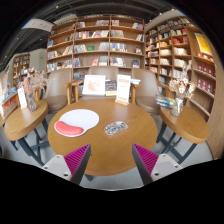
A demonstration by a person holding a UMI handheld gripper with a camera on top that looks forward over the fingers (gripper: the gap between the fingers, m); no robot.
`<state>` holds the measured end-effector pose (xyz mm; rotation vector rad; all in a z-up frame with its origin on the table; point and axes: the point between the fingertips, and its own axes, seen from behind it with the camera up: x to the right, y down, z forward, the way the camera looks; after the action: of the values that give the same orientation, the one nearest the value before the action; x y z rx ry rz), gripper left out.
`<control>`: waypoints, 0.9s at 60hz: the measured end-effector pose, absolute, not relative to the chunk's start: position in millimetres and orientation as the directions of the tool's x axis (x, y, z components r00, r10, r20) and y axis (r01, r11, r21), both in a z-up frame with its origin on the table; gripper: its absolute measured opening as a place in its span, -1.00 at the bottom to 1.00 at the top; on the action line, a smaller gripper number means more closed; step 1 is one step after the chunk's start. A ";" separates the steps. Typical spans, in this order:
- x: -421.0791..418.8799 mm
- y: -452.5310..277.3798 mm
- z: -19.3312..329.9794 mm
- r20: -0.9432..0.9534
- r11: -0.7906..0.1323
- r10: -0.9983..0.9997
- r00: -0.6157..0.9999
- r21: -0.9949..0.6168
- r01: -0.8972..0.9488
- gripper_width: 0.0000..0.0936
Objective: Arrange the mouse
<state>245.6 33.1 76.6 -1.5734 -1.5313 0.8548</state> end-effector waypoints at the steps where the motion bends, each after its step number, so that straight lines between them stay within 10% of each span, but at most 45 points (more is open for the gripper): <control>1: 244.0 34.9 74.9 0.041 0.009 0.998 0.055 -0.873 0.488 0.83; 54: 87.9 44.3 -15.2 0.012 -0.030 0.998 0.058 -0.743 0.669 0.82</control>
<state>87.9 44.3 -15.2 -1.7602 -1.6693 0.7297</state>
